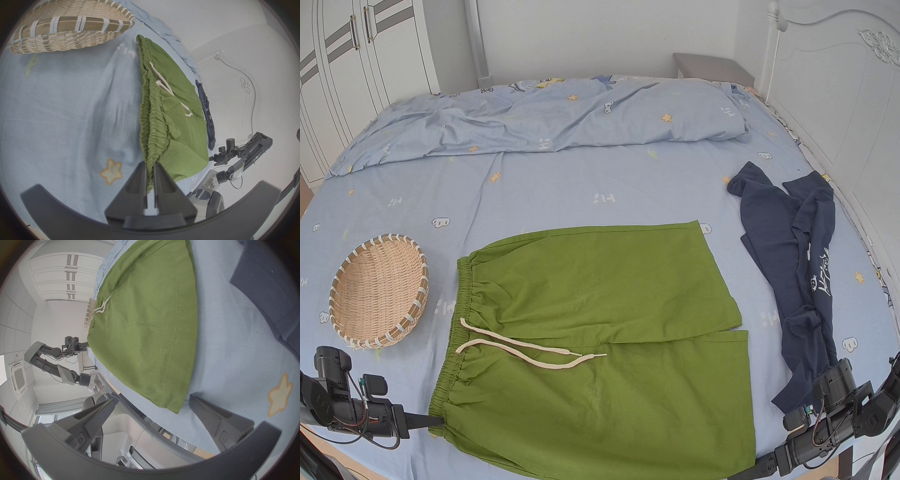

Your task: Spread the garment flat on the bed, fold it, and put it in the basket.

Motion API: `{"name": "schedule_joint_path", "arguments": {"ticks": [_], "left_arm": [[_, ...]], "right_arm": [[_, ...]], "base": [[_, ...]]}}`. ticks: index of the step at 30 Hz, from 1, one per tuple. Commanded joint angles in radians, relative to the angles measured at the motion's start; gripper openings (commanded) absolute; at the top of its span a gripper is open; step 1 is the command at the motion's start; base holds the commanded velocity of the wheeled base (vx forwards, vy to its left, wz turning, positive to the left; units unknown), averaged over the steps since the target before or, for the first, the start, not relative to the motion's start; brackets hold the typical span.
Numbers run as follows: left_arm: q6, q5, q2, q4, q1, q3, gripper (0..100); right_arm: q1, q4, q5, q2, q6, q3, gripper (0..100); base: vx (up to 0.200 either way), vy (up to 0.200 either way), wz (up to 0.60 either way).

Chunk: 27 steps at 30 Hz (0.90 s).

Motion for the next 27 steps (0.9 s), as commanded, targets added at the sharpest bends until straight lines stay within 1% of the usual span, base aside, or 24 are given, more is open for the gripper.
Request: {"name": "schedule_joint_path", "arguments": {"ticks": [1, 8, 12, 16, 21, 22, 27], "left_arm": [[0.001, 0.002, 0.006, -0.001, 0.017, -0.005, 0], [0.001, 0.002, 0.006, -0.001, 0.017, -0.005, 0], [0.002, 0.002, 0.006, -0.001, 0.017, -0.003, 0], [0.002, 0.0, 0.006, -0.001, 0.017, -0.005, 0], [0.002, 0.0, 0.006, -0.001, 0.017, -0.002, 0], [0.002, 0.002, 0.006, -0.001, 0.017, -0.002, 0], [0.002, 0.002, 0.003, -0.001, 0.02, 0.004, 0]], "right_arm": [[0.013, 0.0, 0.002, 0.016, 0.002, -0.019, 100], [0.024, -0.015, 0.007, 0.027, 0.004, -0.031, 100], [0.05, -0.02, 0.009, 0.028, 0.005, -0.031, 100], [0.05, -0.021, 0.01, 0.028, 0.007, -0.031, 100], [0.05, -0.021, 0.035, 0.027, 0.015, -0.031, 100], [0.05, -0.021, 0.035, 0.027, 0.015, -0.031, 0], [0.047, -0.021, 0.035, 0.027, 0.015, -0.028, 0]], "base": [[0.0, 0.0, 0.0], [0.0, 0.0, 0.0], [0.0, 0.0, 0.0], [0.0, 0.0, 0.0], [0.0, 0.0, 0.0], [0.0, 0.0, 0.0], [0.0, 0.0, 0.0]]}}
